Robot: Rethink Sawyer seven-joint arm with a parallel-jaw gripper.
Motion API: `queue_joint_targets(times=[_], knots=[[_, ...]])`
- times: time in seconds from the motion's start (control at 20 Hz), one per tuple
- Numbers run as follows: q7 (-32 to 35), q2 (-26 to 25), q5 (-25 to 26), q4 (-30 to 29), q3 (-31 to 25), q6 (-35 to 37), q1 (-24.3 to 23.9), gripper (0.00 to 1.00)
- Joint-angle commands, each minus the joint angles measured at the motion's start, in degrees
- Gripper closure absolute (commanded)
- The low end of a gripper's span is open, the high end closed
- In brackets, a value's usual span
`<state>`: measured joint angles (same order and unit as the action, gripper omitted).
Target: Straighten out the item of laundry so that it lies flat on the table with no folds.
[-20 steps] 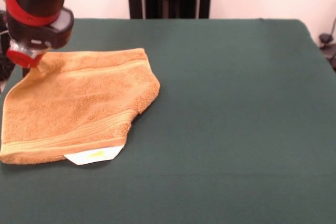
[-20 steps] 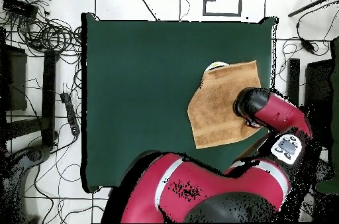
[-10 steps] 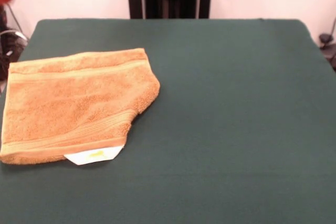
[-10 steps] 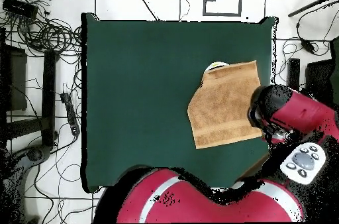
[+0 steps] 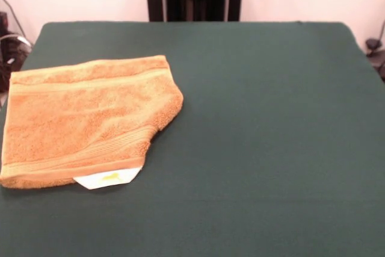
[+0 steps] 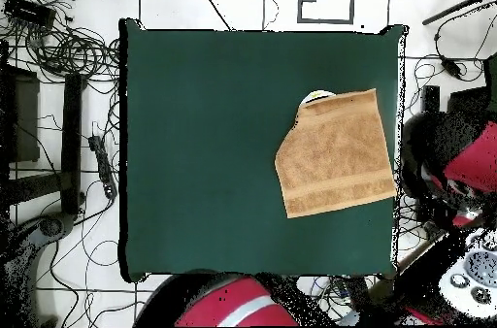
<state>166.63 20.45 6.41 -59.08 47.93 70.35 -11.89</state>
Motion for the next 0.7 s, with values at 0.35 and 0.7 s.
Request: queue_joint_targets(times=[0.35,0.7], knots=[[-4.35,7.37,-20.55,-12.58,-28.76,-14.82,-4.93,0.00],[-0.71,5.63,-23.01,-12.40,-30.93,-17.33,-4.85,0.00]])
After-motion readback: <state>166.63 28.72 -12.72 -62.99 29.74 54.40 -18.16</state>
